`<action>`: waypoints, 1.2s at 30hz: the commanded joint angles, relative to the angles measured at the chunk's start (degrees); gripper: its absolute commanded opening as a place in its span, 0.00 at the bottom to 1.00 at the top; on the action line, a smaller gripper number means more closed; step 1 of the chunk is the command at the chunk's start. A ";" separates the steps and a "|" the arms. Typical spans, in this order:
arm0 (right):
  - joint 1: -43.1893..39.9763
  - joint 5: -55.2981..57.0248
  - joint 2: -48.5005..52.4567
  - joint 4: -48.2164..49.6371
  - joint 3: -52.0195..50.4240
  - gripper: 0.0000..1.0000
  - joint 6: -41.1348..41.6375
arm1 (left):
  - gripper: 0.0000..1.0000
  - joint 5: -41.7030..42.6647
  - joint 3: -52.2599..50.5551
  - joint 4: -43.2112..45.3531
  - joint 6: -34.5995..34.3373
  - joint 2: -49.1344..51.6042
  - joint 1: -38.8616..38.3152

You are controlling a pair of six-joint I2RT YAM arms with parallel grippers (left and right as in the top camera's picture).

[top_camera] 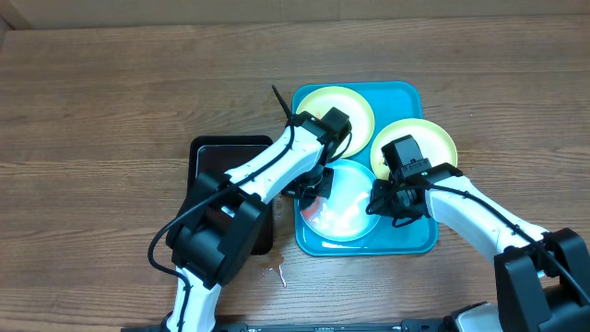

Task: Clean dirty plates on tray and stack at the side
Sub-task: 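Scrub the light-blue plate with the held sponge using the left gripper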

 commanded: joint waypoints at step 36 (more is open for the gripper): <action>-0.02 0.96 0.11 -0.04 -0.11 0.04 0.11 | 0.04 -4.50 0.92 -3.30 -2.29 2.10 -2.19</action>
